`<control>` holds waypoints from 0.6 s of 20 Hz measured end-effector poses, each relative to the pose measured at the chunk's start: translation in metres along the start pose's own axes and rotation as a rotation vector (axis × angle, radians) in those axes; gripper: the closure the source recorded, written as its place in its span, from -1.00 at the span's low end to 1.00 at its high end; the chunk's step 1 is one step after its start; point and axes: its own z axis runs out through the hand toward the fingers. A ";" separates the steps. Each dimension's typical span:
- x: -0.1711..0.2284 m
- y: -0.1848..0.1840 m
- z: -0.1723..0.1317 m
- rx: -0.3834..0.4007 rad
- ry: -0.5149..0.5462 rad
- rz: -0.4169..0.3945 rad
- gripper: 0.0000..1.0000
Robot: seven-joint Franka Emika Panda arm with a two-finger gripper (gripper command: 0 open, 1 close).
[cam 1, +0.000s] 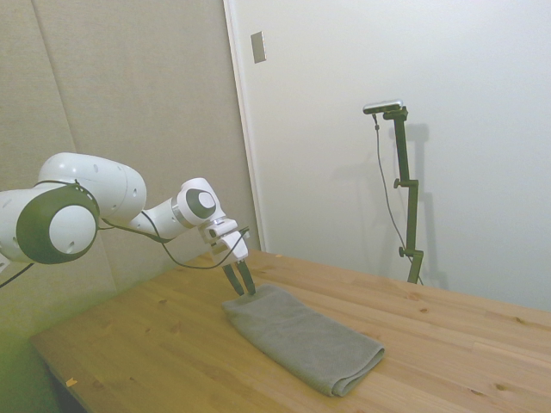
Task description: Fold the towel
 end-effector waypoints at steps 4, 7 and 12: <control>0.004 0.006 0.006 -0.054 0.007 -0.038 -1.00; 0.012 0.011 0.015 -0.086 0.019 -0.058 -1.00; 0.019 0.016 0.029 -0.108 0.031 -0.070 -1.00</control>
